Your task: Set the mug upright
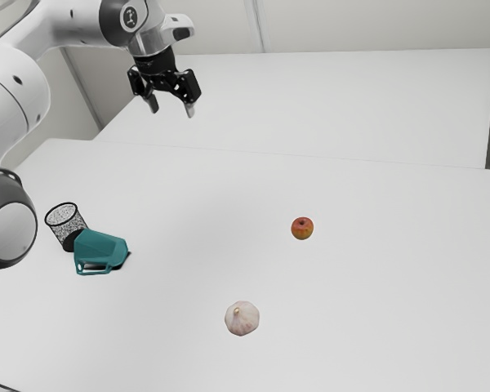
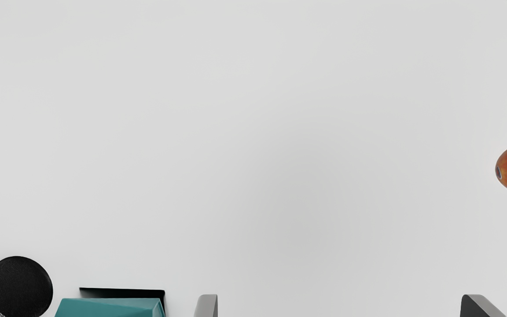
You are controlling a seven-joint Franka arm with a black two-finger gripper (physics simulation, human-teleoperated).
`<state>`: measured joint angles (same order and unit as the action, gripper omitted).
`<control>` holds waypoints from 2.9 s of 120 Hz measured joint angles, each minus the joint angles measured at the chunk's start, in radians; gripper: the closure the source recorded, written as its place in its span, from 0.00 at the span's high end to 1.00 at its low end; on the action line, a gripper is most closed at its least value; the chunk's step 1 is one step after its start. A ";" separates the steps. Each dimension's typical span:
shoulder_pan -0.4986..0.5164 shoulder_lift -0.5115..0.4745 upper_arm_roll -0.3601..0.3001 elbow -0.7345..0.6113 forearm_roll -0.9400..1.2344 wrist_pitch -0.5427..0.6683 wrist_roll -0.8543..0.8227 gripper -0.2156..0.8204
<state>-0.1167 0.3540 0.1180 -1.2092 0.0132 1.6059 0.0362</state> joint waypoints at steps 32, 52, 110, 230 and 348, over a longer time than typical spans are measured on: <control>-0.027 -0.077 0.033 -0.118 -0.020 0.017 -0.016 0.79; -0.052 -0.409 0.040 -0.557 -0.040 0.142 -0.011 0.79; -0.069 -0.978 0.233 -1.297 -0.011 0.589 0.089 0.79; -0.478 -1.085 1.082 -1.431 0.048 1.005 0.765 0.79; -0.668 -1.097 1.413 -1.352 0.114 1.110 0.975 0.79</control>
<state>-0.7848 -0.7429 1.5311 -2.5610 0.1274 2.7156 1.0114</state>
